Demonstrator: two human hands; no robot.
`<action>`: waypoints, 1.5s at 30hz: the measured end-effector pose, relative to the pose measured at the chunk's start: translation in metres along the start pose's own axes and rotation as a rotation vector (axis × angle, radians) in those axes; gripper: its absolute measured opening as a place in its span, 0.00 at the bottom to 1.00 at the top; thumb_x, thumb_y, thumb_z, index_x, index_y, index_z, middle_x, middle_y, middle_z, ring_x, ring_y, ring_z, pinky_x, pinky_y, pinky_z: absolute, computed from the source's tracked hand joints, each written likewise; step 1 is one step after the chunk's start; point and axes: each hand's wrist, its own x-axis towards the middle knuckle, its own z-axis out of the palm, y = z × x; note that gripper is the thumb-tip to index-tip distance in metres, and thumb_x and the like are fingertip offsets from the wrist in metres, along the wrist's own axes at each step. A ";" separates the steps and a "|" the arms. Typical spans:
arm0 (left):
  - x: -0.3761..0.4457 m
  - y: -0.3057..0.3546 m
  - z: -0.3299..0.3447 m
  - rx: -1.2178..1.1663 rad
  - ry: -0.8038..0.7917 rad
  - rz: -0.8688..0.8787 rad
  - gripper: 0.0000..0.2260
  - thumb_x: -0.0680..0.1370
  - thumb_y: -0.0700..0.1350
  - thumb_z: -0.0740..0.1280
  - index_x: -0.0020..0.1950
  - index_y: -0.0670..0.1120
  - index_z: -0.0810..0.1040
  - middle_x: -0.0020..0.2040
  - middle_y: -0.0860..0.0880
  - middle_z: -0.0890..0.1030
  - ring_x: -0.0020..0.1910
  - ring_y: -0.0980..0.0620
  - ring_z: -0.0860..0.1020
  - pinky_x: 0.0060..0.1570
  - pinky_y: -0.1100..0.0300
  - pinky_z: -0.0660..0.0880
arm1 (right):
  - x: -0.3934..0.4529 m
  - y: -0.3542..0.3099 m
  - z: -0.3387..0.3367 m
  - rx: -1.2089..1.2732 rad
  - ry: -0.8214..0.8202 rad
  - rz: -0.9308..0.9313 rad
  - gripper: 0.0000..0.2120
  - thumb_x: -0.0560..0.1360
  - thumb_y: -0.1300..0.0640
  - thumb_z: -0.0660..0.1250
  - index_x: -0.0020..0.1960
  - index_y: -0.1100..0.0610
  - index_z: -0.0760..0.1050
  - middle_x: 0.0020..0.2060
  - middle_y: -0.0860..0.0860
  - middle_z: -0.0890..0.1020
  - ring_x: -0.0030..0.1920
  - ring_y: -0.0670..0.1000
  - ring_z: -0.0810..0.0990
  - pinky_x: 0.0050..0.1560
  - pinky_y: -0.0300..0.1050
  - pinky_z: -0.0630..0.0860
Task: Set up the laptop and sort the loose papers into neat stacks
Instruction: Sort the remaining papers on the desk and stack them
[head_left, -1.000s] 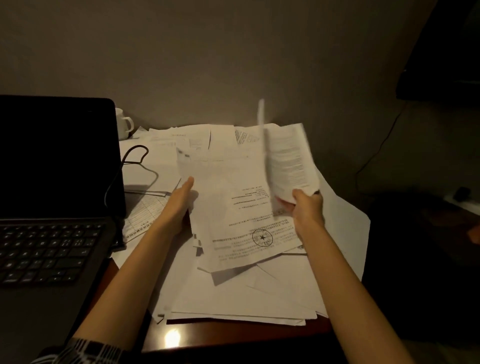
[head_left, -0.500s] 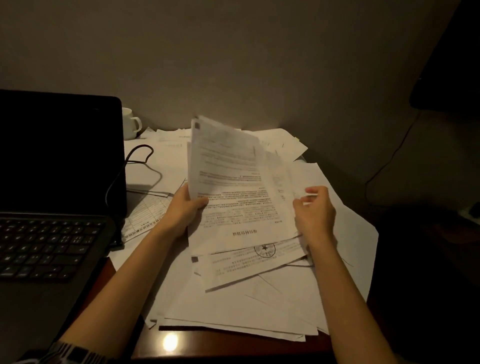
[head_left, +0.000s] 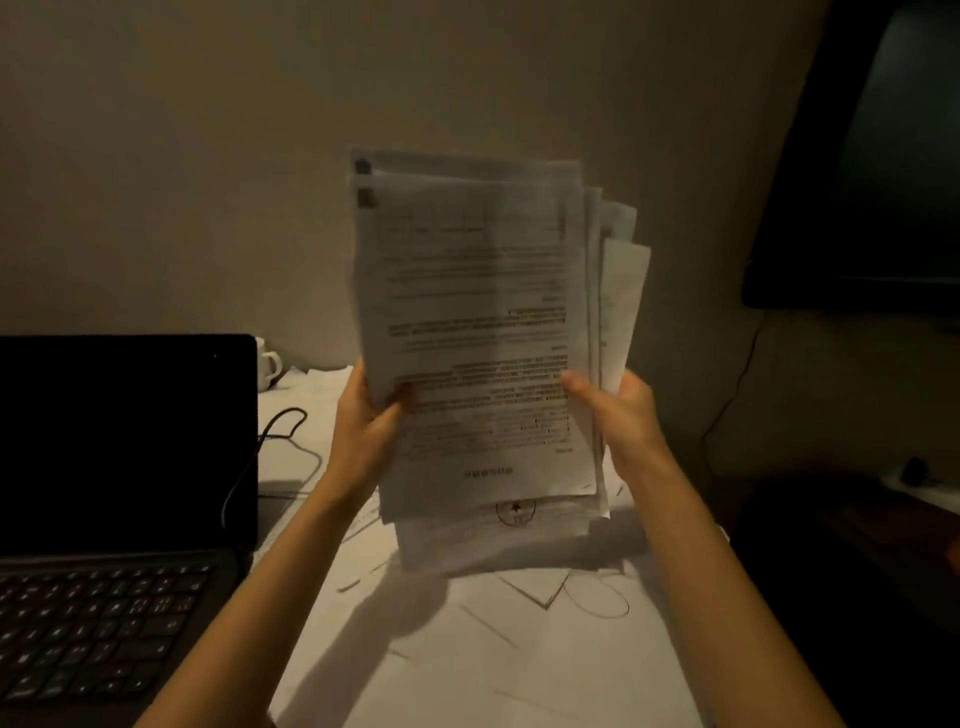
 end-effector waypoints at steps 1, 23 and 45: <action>0.006 0.006 0.002 -0.004 -0.014 0.033 0.14 0.74 0.42 0.66 0.56 0.57 0.73 0.54 0.52 0.80 0.54 0.49 0.80 0.50 0.53 0.80 | 0.001 -0.008 0.001 0.015 0.028 -0.042 0.10 0.74 0.61 0.69 0.55 0.56 0.76 0.47 0.51 0.84 0.46 0.48 0.84 0.44 0.42 0.82; -0.014 0.011 0.022 -0.051 0.006 -0.127 0.16 0.67 0.59 0.70 0.50 0.52 0.79 0.43 0.54 0.85 0.43 0.54 0.83 0.38 0.64 0.79 | -0.038 0.024 -0.007 -0.084 -0.023 -0.149 0.08 0.71 0.56 0.72 0.48 0.47 0.79 0.44 0.45 0.84 0.47 0.45 0.83 0.48 0.41 0.80; -0.073 -0.082 -0.003 -0.113 0.113 -0.591 0.12 0.80 0.39 0.63 0.63 0.41 0.75 0.54 0.48 0.81 0.49 0.52 0.81 0.50 0.60 0.78 | -0.094 0.096 -0.054 -1.097 0.372 0.334 0.21 0.80 0.43 0.55 0.66 0.55 0.68 0.65 0.59 0.72 0.65 0.58 0.69 0.67 0.56 0.63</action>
